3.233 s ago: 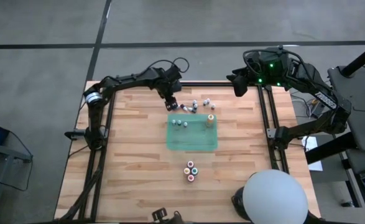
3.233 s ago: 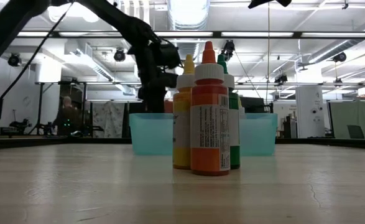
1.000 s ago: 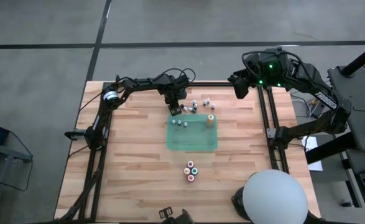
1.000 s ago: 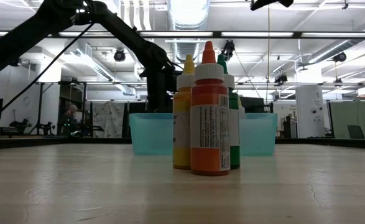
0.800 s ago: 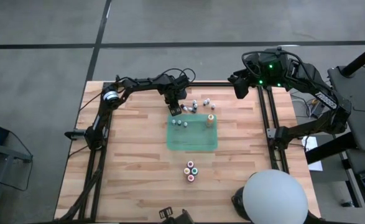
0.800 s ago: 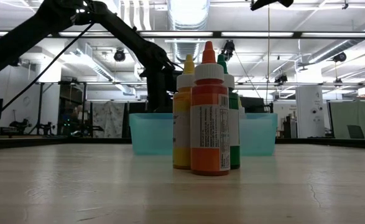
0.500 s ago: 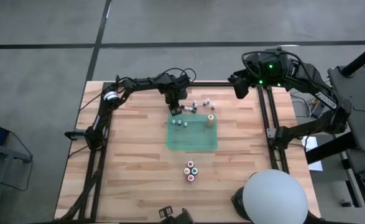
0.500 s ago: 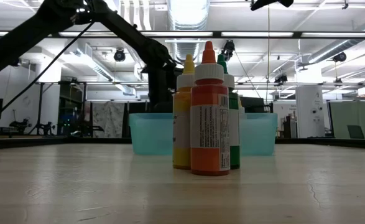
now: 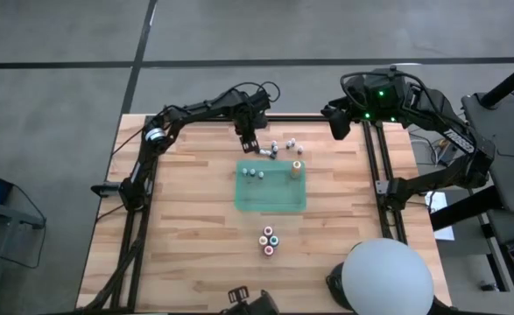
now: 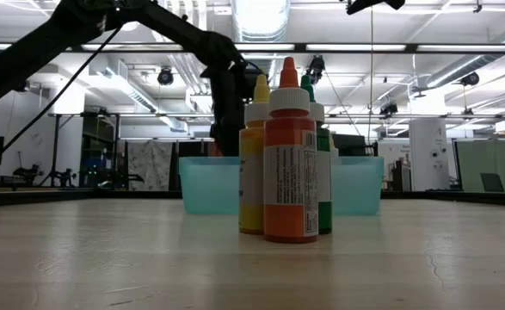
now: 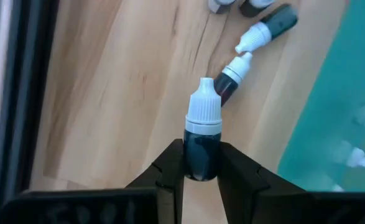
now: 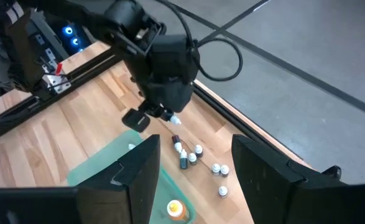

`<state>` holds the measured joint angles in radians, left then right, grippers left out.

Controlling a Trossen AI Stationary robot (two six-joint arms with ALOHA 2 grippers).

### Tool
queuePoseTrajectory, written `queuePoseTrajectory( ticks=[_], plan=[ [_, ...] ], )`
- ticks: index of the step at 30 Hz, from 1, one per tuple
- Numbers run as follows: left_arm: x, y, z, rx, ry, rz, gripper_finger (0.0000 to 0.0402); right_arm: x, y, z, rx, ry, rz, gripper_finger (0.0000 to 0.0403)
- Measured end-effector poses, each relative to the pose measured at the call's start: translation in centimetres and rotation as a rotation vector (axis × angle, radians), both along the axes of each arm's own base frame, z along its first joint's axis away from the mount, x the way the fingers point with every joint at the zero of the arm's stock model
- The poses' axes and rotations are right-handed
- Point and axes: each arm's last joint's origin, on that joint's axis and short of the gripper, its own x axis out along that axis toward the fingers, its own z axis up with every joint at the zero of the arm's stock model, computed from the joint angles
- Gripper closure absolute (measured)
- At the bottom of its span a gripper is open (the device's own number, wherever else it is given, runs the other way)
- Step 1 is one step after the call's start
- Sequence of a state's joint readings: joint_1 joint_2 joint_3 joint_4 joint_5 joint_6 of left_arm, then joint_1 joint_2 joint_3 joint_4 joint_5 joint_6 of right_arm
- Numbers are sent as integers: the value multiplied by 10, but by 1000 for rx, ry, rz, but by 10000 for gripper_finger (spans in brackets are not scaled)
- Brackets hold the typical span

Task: Pick & Place food coloring
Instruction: Put the black small food coloring bottle into the green container

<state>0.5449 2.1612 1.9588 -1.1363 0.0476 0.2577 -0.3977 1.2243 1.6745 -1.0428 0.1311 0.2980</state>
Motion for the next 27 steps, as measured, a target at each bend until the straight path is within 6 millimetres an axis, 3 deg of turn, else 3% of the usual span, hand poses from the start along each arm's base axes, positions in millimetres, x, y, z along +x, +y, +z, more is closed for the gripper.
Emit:
queuePoseTrajectory(
  ticks=[8,16,27],
  plan=[
    [0,-5,53,-77,-112,-36,348,0,0,0,-36,20,28,213],
    [-1,-14,116,-152,-399,-101,348,0,0,0,-66,40,59,213],
    [-7,-32,149,-426,-680,-245,348,9,2,-2,1,9,219,213]
  ],
)
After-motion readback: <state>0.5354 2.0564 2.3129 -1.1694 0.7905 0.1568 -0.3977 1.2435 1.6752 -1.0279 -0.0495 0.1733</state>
